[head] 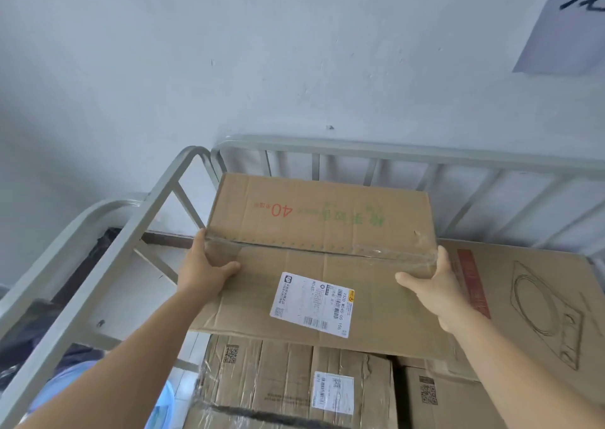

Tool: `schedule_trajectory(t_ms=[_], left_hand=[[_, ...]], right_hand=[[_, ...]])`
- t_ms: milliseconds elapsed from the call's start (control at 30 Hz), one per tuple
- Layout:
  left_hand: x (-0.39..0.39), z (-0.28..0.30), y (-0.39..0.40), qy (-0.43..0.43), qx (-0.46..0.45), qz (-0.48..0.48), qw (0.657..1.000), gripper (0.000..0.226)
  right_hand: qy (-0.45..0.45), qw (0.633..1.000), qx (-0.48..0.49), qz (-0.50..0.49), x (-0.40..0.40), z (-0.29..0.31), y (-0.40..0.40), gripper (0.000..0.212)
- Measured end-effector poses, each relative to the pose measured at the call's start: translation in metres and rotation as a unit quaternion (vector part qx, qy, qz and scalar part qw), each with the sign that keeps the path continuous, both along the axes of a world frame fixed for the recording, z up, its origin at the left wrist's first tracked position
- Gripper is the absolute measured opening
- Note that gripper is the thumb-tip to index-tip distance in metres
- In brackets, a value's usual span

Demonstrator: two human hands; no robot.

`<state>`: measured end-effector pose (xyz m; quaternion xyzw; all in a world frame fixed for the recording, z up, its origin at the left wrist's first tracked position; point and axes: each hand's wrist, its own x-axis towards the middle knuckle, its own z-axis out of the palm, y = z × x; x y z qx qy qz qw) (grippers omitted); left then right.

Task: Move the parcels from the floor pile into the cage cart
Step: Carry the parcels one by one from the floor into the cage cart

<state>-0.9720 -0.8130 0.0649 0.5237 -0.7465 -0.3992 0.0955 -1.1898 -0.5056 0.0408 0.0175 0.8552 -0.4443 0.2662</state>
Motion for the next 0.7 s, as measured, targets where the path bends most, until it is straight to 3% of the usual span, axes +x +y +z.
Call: schedule_trajectory(t_ms=[400,700], left_hand=[[-0.024,-0.132,-0.069,-0.051,0.011,0.001,0.999,0.096],[-0.028,-0.191,-0.090,-0.086,0.038,-0.015,0.995,0.098]], right_hand=[[-0.025,0.999,0.027,-0.009,-0.022,-0.132,-0.067,0.111],[-0.033,0.996,0.081,0.011,-0.033,-0.182,-0.085,0.111]])
